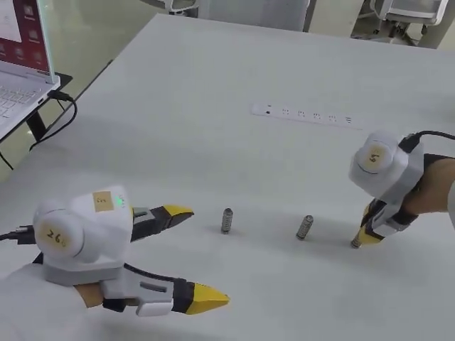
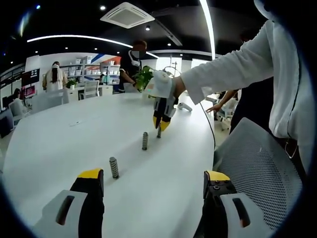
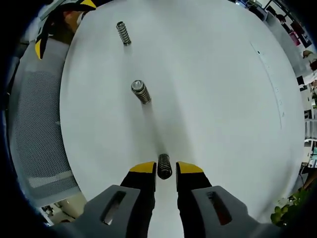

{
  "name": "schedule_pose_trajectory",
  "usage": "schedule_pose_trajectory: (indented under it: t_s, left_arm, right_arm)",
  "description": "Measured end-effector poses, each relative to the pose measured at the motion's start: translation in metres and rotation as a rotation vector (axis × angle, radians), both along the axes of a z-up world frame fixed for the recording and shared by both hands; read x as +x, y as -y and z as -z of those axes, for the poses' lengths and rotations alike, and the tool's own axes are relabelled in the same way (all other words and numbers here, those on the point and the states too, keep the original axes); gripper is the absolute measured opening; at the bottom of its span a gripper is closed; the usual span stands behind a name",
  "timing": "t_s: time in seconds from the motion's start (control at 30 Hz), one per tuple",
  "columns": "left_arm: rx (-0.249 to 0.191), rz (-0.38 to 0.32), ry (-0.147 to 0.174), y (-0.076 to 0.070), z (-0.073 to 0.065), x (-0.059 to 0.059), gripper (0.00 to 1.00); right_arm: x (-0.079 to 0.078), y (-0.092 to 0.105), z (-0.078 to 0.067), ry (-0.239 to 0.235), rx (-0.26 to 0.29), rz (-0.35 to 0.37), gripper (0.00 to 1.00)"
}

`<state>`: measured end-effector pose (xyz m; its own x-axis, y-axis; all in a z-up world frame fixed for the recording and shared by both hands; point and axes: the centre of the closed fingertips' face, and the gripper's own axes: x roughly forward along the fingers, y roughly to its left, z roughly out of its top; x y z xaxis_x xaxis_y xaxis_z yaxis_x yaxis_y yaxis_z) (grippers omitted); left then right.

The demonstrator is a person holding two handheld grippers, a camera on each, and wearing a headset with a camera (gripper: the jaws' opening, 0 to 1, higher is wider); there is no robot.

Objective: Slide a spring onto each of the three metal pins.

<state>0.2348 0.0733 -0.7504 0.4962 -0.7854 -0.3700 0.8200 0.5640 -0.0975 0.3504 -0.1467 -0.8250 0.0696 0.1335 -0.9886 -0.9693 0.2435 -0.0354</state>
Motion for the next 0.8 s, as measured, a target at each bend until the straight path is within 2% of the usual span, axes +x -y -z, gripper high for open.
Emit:
schedule_pose_trajectory:
  t_s: [0.13, 0.17, 0.37, 0.47, 0.5, 0.57, 0.67, 0.8]
  left_arm:
    - [0.0, -0.001, 0.001, 0.0, -0.001, 0.0, 0.8]
    - [0.0, 0.0, 0.003, 0.0, -0.001, 0.001, 0.8]
    - [-0.008, -0.002, 0.007, 0.0, -0.004, 0.002, 0.8]
    - [-0.007, -0.002, 0.009, 0.0, -0.005, 0.001, 0.8]
    - [-0.007, -0.003, 0.009, 0.0, -0.005, 0.001, 0.8]
    - [-0.006, -0.004, 0.011, 0.0, -0.006, 0.0, 0.8]
    - [-0.01, -0.006, 0.013, 0.0, -0.007, 0.0, 0.8]
    - [-0.008, -0.005, 0.013, 0.0, -0.007, -0.002, 0.8]
  right_arm:
    - [0.004, -0.003, -0.01, 0.052, 0.073, 0.037, 0.18]
    - [0.006, -0.006, -0.014, 0.08, 0.106, 0.041, 0.21]
    - [0.0, -0.013, -0.03, 0.148, 0.244, 0.124, 0.28]
    - [-0.002, -0.02, -0.04, 0.194, 0.349, 0.183, 0.34]
    - [-0.003, -0.02, -0.044, 0.209, 0.39, 0.225, 0.36]
    - [-0.007, -0.025, -0.05, 0.227, 0.484, 0.298, 0.42]
    - [-0.017, -0.028, -0.056, 0.25, 0.576, 0.353, 0.48]
    - [-0.034, -0.028, -0.058, 0.279, 0.641, 0.381, 0.54]
